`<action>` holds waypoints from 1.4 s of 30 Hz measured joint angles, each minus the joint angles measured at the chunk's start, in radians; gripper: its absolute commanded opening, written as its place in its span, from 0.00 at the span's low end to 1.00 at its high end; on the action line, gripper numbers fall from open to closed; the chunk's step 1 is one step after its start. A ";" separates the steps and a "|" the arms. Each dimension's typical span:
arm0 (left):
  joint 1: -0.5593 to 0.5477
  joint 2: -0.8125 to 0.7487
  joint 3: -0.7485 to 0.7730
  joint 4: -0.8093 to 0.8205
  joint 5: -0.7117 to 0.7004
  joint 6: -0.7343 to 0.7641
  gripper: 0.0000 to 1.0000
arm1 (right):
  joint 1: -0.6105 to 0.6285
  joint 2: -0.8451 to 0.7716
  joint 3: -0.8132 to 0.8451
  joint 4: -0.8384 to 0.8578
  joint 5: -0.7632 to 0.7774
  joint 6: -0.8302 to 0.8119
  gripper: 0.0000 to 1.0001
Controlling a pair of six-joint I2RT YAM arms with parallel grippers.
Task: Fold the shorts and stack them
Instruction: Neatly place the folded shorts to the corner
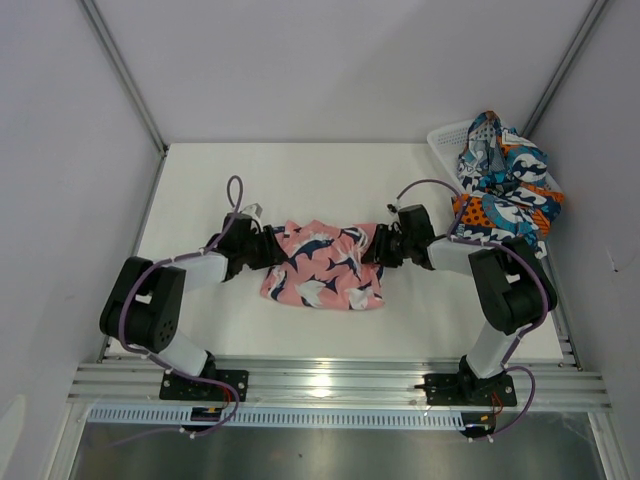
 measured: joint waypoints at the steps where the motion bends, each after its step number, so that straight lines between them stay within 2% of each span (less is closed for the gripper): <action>1: -0.001 0.006 0.000 -0.008 0.000 0.002 0.32 | 0.004 0.000 0.000 -0.001 0.004 0.000 0.36; 6: -0.015 0.019 0.002 -0.037 -0.002 0.022 0.14 | 0.032 0.000 0.003 -0.014 0.039 -0.005 0.33; 7: -0.019 0.019 0.006 -0.048 -0.004 0.024 0.00 | 0.041 0.000 0.006 -0.018 0.048 -0.005 0.33; 9: -0.028 0.019 0.011 -0.063 -0.005 0.031 0.00 | 0.060 0.000 0.010 -0.023 0.069 -0.008 0.23; 10: -0.031 0.019 0.015 -0.068 -0.006 0.035 0.00 | 0.072 0.000 0.012 -0.026 0.081 -0.010 0.09; 12: -0.033 0.019 0.021 -0.083 -0.012 0.035 0.00 | 0.091 0.000 0.014 -0.029 0.093 -0.010 0.00; 20: 0.003 -0.029 0.038 -0.208 -0.143 0.026 0.00 | 0.209 0.023 0.030 0.003 0.157 0.035 0.00; 29: 0.224 -0.249 -0.070 -0.373 -0.359 -0.022 0.02 | 0.419 0.166 0.179 0.073 0.222 0.123 0.00; 31: 0.282 -0.303 -0.082 -0.418 -0.430 -0.045 0.16 | 0.465 0.227 0.245 0.085 0.224 0.142 0.00; 32: 0.302 -0.330 -0.087 -0.433 -0.460 -0.052 0.63 | 0.485 0.258 0.283 0.092 0.224 0.151 0.00; 33: 0.330 -0.372 -0.096 -0.448 -0.498 -0.062 0.85 | 0.505 0.288 0.320 0.097 0.225 0.160 0.00; 34: 0.345 -0.402 -0.102 -0.456 -0.518 -0.072 0.99 | 0.523 0.315 0.356 0.100 0.224 0.167 0.00; 38: 0.393 -0.543 -0.109 -0.512 -0.625 -0.127 0.99 | 0.574 0.399 0.449 0.139 0.222 0.207 0.00; 42: 0.394 -0.658 -0.103 -0.571 -0.665 -0.170 0.99 | 0.610 0.457 0.517 0.163 0.225 0.237 0.00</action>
